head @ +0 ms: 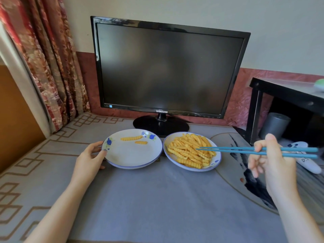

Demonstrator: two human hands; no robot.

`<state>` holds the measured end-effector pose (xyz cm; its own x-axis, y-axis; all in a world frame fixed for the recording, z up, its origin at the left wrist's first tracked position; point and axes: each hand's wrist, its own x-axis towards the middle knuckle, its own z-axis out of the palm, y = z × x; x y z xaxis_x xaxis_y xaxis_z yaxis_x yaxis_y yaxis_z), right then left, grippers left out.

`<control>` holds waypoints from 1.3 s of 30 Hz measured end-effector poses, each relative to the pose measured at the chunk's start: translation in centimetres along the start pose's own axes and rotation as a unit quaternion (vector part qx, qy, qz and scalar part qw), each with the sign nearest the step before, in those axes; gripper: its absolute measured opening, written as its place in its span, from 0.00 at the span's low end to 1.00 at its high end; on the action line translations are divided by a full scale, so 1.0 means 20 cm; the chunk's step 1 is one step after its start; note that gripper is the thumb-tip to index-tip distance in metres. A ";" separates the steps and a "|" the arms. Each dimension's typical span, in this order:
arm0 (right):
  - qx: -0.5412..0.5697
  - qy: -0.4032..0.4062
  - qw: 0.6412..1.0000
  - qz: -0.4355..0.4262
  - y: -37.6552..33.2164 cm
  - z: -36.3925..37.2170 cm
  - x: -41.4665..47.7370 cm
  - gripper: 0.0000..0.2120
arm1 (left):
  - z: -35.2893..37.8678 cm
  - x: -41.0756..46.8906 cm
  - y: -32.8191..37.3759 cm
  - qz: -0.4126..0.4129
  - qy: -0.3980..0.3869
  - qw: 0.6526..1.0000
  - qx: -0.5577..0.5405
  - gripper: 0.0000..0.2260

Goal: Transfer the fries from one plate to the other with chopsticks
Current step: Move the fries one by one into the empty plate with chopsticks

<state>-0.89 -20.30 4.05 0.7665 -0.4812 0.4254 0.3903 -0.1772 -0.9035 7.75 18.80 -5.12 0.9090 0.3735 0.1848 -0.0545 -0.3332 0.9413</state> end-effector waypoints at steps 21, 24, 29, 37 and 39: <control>0.051 -0.195 0.979 0.029 0.04 0.69 0.03 0.19 | -0.01 -0.01 0.01 -0.003 -0.001 1.000 0.001 0.14; 0.034 -0.215 0.975 0.044 0.08 0.77 0.03 0.19 | -0.01 -0.01 0.01 -0.002 -0.002 1.000 0.000 0.13; 0.012 -0.223 0.974 0.043 0.10 0.81 0.01 0.19 | 0.00 -0.01 0.02 -0.001 -0.001 1.000 -0.003 0.13; 0.025 -0.184 0.979 0.082 0.12 0.82 -0.01 0.21 | 0.00 -0.01 0.02 -0.006 0.003 1.000 0.001 0.13; 0.031 -0.171 0.981 0.091 0.12 0.81 -0.01 0.22 | 0.00 -0.01 0.02 -0.006 0.003 1.000 0.003 0.14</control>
<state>8.15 -6.69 2.69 0.9483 -0.1825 0.2596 0.2535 -0.0566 -0.9657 7.58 18.72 -4.84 0.9074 0.3823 0.1745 -0.0405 -0.3338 0.9418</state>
